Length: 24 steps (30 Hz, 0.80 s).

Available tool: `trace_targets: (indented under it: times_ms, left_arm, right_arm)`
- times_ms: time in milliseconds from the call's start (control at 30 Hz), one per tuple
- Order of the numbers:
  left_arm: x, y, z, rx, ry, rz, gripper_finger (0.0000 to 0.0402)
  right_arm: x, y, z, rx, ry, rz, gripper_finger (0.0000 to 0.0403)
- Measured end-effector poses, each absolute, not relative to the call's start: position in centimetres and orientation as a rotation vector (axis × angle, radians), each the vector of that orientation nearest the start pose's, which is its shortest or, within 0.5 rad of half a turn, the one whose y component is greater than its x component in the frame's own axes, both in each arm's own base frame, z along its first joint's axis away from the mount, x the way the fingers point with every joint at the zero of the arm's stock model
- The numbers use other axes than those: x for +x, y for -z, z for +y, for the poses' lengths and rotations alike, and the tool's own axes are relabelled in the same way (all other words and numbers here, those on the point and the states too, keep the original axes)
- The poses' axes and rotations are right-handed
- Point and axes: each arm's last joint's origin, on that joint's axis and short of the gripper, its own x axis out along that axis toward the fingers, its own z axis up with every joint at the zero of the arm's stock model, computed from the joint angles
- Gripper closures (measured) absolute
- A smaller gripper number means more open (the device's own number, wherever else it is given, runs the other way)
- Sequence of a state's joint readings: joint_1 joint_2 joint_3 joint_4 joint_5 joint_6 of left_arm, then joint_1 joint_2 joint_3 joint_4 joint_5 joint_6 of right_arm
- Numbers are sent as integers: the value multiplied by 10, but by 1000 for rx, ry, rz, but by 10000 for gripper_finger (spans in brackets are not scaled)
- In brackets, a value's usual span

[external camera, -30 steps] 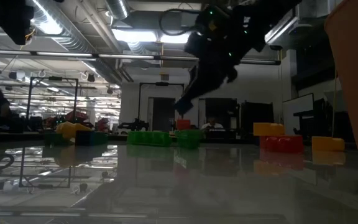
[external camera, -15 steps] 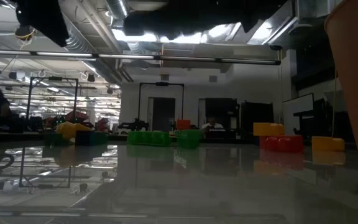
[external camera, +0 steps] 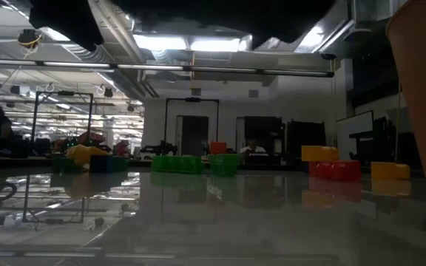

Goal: Sort blocks by size
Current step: Put the small blue game piece into the transparent bin

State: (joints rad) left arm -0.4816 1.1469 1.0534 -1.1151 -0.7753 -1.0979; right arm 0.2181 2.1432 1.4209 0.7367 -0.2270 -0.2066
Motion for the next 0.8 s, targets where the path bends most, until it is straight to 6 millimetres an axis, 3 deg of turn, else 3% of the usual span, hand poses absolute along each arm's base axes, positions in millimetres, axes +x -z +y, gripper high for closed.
trace_targets:
  times_ms: [433, 600, 800]
  left_arm:
    - [185, -298, -55, -274, -782, 701, 258]
    - [187, -298, -49, -264, -802, 708, 258]
    - [188, -298, -44, -271, -825, 707, 258]
  right_arm:
    - [551, -183, 129, -211, -416, -12, 294]
    - [566, -170, 128, -212, -382, -23, 294]
    - [569, -162, 121, -215, -364, -5, 294]
